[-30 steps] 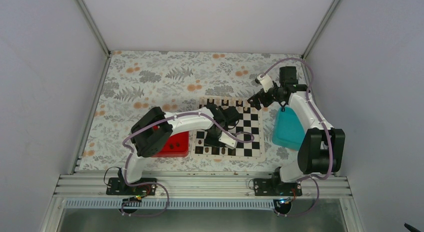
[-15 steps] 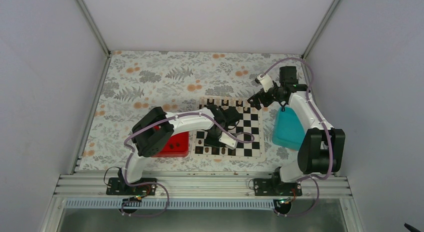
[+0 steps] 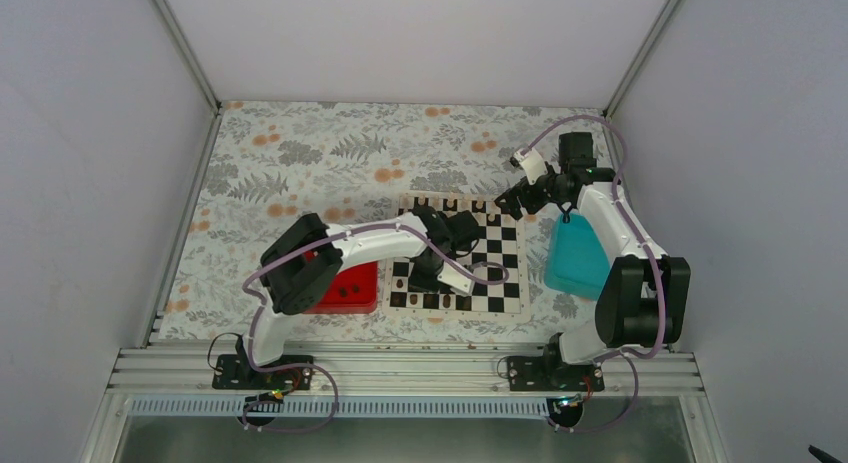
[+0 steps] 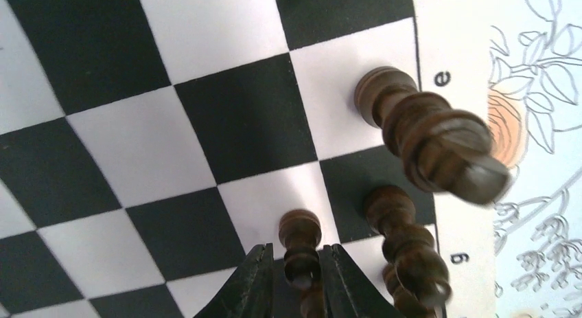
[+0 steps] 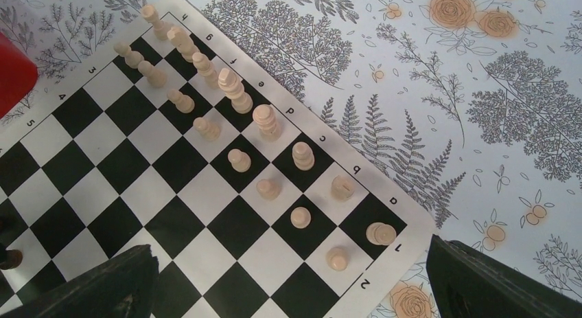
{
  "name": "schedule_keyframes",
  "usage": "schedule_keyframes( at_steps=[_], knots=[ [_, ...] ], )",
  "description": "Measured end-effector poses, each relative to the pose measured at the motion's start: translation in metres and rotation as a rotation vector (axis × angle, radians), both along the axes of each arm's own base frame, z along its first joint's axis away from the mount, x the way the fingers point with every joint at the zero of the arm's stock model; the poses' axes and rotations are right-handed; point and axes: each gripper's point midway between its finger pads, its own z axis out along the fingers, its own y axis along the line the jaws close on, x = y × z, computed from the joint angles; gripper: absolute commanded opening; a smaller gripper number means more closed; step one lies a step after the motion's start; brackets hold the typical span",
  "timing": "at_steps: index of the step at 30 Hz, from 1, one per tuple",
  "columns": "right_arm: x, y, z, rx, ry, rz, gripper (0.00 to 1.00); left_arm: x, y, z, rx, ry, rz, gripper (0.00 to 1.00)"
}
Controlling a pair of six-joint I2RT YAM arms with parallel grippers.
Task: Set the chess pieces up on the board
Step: Place the chess piece on the chessboard, then pick up the chess piece from the storage box.
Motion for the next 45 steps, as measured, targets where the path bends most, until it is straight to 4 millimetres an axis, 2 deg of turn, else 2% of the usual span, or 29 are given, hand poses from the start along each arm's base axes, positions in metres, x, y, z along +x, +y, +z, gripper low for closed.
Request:
schedule_keyframes(
  at_steps=[4,7,14,17,20,22,25,27,30,40,45],
  knots=[
    [0.000,0.000,0.000,0.001,0.003,0.000,1.00,0.000,0.002,0.016,-0.011,-0.014,0.000,0.20],
    [-0.001,0.000,-0.002,0.002,0.008,0.001,1.00,0.002,0.002,0.036,-0.033,-0.042,0.004,0.20],
    [-0.001,0.001,-0.006,0.003,0.023,0.002,1.00,0.012,0.022,0.094,-0.082,-0.152,0.034,0.21],
    [-0.001,0.001,-0.006,0.003,0.023,0.002,1.00,0.028,0.045,0.118,-0.108,-0.202,0.097,0.22],
    [-0.001,0.001,-0.006,0.003,0.023,0.002,1.00,0.050,0.084,0.127,-0.104,-0.231,0.202,0.22],
    [-0.001,0.001,-0.006,0.003,0.024,0.002,1.00,0.062,0.124,0.124,-0.074,-0.235,0.290,0.22],
    [-0.001,0.001,-0.007,0.002,0.025,0.002,1.00,0.078,0.168,0.117,-0.039,-0.233,0.401,0.23],
    [-0.001,0.001,-0.008,0.002,0.028,0.002,1.00,0.080,0.195,0.107,-0.011,-0.220,0.455,0.23],
    [0.000,0.001,-0.010,0.002,0.037,0.002,1.00,0.077,0.222,0.092,0.029,-0.185,0.507,0.23],
    [-0.001,0.001,-0.011,0.003,0.041,0.002,1.00,0.062,0.237,0.056,0.053,-0.115,0.524,0.23],
    [-0.001,0.001,-0.011,0.003,0.042,0.003,1.00,0.070,0.254,0.047,0.056,-0.128,0.580,0.24]
  ],
)
